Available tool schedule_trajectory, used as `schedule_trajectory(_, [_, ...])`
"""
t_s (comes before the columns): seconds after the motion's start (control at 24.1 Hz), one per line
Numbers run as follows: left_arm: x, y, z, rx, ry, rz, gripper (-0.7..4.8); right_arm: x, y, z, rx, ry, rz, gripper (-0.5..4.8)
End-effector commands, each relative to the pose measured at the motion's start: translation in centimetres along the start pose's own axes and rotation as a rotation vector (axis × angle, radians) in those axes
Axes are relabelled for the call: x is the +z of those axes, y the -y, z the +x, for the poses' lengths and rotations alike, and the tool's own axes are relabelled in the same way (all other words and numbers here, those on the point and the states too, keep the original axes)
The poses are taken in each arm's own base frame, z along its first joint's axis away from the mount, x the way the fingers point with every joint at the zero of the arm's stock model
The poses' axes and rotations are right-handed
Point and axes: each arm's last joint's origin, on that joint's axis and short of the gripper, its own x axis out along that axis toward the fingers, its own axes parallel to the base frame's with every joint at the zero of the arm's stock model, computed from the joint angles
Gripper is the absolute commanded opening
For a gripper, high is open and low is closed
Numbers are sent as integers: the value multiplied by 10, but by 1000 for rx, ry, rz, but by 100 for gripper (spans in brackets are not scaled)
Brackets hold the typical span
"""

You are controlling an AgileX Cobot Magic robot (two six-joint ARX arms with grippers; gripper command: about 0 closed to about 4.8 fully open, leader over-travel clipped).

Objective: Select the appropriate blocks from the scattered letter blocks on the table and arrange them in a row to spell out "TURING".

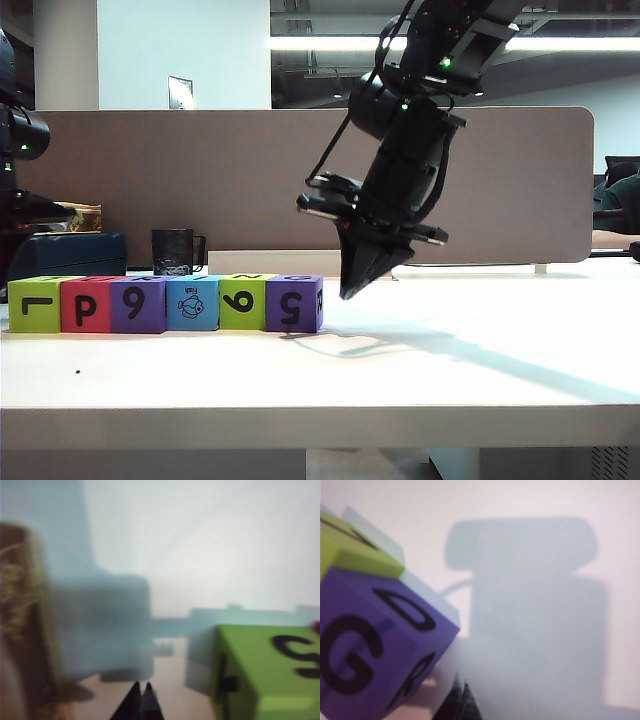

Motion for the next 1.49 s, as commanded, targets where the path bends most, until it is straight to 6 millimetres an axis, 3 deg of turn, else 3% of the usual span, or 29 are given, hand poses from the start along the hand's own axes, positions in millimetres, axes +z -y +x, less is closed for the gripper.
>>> schedule_trajectory(0.04, [-1,0,-10,31,23,5,-6,16,-3,-17,-23,45,-31,-1])
schedule_trajectory(0.37, [-9,19,-51,-101,143,46,-6,53,-19,-67,-6,103,-49,-1])
schedule_trajectory(0.54, [-22,46,-96,-108,276,126,-6,68,-31,-102,1,131,-81,-1])
schedule_trajectory(0.79, [-45,80,-144,-129,425,226,-6,71,-36,-131,-1,99,-77,-1])
schedule_trajectory(1.12, [-67,105,-160,-263,390,313,-6,67,-53,-151,68,36,-92,-1])
schedule_trajectory(1.49, [-66,105,-160,-261,400,335,-6,66,-60,-149,100,27,-105,-1])
